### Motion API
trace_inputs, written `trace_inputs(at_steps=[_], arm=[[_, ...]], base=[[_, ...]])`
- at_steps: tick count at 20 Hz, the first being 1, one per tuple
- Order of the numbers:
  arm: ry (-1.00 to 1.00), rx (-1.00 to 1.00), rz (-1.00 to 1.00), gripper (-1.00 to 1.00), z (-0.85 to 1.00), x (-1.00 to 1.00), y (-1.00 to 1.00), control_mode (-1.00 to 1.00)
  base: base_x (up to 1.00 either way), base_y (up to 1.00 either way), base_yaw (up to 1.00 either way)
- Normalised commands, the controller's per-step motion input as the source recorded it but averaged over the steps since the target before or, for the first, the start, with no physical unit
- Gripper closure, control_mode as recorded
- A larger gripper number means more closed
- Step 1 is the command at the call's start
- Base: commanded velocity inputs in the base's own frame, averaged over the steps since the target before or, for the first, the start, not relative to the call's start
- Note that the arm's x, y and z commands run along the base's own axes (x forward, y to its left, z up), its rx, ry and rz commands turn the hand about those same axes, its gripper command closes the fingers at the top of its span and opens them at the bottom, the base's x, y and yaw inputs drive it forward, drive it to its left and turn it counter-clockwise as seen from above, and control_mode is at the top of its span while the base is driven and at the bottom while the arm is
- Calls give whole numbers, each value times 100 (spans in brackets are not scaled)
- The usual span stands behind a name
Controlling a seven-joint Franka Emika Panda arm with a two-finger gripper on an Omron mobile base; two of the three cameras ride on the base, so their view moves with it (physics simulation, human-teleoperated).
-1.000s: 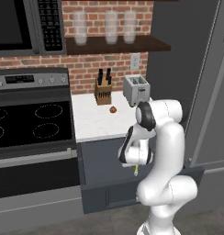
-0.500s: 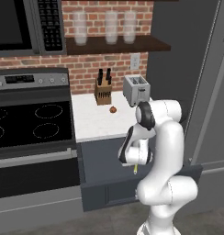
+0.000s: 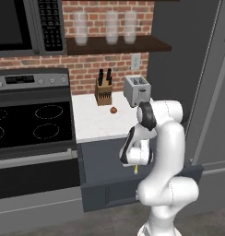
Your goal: Pick the dish brush from the drawer and place it on the counter.
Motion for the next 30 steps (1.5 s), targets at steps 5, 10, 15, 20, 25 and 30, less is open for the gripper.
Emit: trace_inputs(at_steps=[5,10,15,20,25,30], arm=[[0,0,0,100,0,0,0,-100],[0,0,0,100,11,0,0,-100],[0,0,-7,100,72,0,0,-100],[1,0,-11,100,97,0,0,-100],[4,0,-17,100,80,-9,0,-100],[2,0,-25,100,63,-15,0,-100]], base=[[0,0,0],[0,0,0],[0,0,0],[0,0,0],[0,0,0],[0,0,0]])
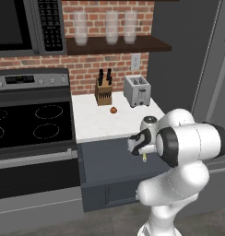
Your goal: Pick the dish brush from the drawer and place it on the counter.
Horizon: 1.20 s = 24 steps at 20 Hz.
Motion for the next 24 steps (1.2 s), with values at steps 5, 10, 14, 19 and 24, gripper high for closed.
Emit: trace_inputs(at_steps=[5,10,14,19,24], arm=[[15,0,-27,100,56,-33,0,-100],[7,0,-24,100,42,-33,0,-100],[0,0,-14,100,78,0,0,-100],[-2,0,-4,100,97,9,8,-100],[-12,0,3,100,41,74,24,-100]], base=[[0,0,0],[0,0,0],[0,0,0],[0,0,0],[0,0,0]])
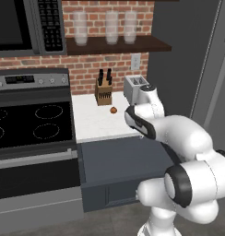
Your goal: Pick the dish brush from the drawer and place it on the counter.
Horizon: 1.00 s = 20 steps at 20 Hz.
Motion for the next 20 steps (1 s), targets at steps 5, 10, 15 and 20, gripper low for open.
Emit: trace_inputs(at_steps=[5,10,15,20], arm=[[-12,0,16,100,1,100,4,-100],[-1,2,21,100,-3,100,0,-100],[0,0,13,100,-20,88,0,-100],[-3,0,6,100,-59,62,0,-100]], base=[[0,0,0],[0,0,0],[0,0,0],[0,0,0]])
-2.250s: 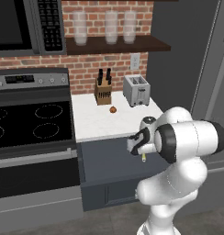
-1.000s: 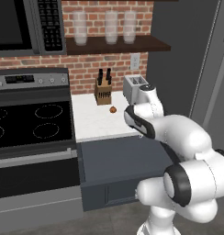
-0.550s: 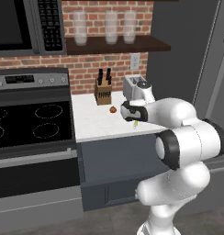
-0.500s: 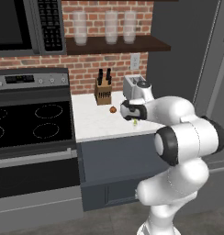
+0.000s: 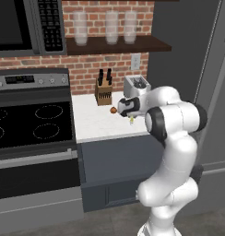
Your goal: Pick the dish brush from the drawer and place it on the counter.
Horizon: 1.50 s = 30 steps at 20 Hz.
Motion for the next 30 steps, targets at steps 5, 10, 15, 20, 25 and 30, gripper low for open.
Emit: trace_inputs(at_steps=[5,10,15,20,25,30], arm=[[-1,0,10,100,-82,57,0,-100],[0,0,7,100,-58,56,0,-100],[0,0,2,100,-10,67,0,-100],[0,0,0,100,0,63,0,-100],[0,0,1,100,-1,46,0,-100],[0,0,1,-100,-16,6,0,-100]], base=[[0,0,0],[0,0,0],[0,0,0],[0,0,0],[0,0,0],[0,0,0]])
